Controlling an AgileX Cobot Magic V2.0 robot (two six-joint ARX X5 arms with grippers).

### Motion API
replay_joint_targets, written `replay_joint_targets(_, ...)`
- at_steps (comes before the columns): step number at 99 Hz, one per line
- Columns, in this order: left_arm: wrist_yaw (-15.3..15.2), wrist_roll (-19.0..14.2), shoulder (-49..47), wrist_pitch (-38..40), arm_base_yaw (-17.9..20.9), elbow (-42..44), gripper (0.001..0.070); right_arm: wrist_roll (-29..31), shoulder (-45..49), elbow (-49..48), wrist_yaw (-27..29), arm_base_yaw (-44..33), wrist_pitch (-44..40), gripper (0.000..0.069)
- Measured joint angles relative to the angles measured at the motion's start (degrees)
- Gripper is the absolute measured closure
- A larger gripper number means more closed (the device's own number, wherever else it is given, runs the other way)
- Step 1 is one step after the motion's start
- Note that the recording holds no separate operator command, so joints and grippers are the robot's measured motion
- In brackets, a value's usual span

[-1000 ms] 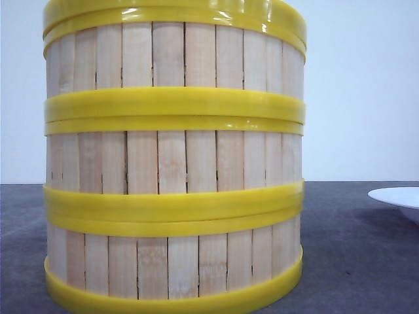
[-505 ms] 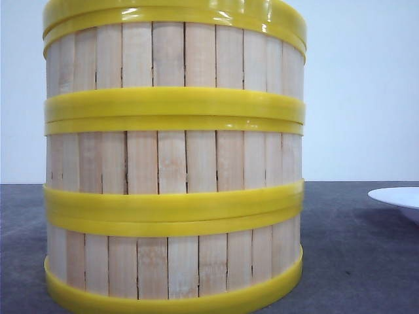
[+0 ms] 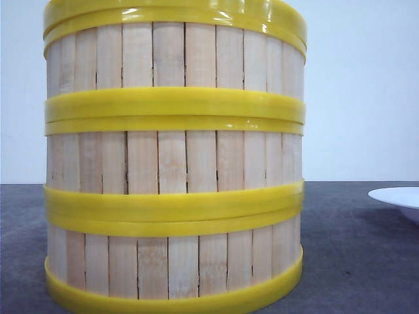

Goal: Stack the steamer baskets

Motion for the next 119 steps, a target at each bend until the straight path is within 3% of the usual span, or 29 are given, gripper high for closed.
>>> replay_joint_targets(14,-0.92,0.98,-1.73,6.12,5.79,-3.04,0.0678,0.00,0.00,0.00,0.00,0.00,0.00,0.0681)
replay_joint_targets(29,-0.90,0.94,-6.34,18.97,11.96,-13.81,0.0678,0.00,0.00,0.00,0.00,0.00,0.00,0.0681)
replay_joint_targets(55,-0.85,0.92,-19.19,33.77,15.82,-36.41,0.0678,0.00,0.00,0.00,0.00,0.00,0.00,0.0681)
replay_joint_targets(69,-0.81,0.94,-24.09,32.92,16.31,-44.94,0.0678,0.00,0.00,0.00,0.00,0.00,0.00,0.0681)
replay_joint_targets(91,-0.31,0.87,-25.77,27.45,17.03,-44.85,0.0678,0.00,0.00,0.00,0.00,0.00,-0.02,0.0681)
replay_joint_targets(119,-0.26,0.92,-25.79,27.43,17.59,-44.83,0.0678,0.00,0.00,0.00,0.00,0.00,0.00,0.0681)
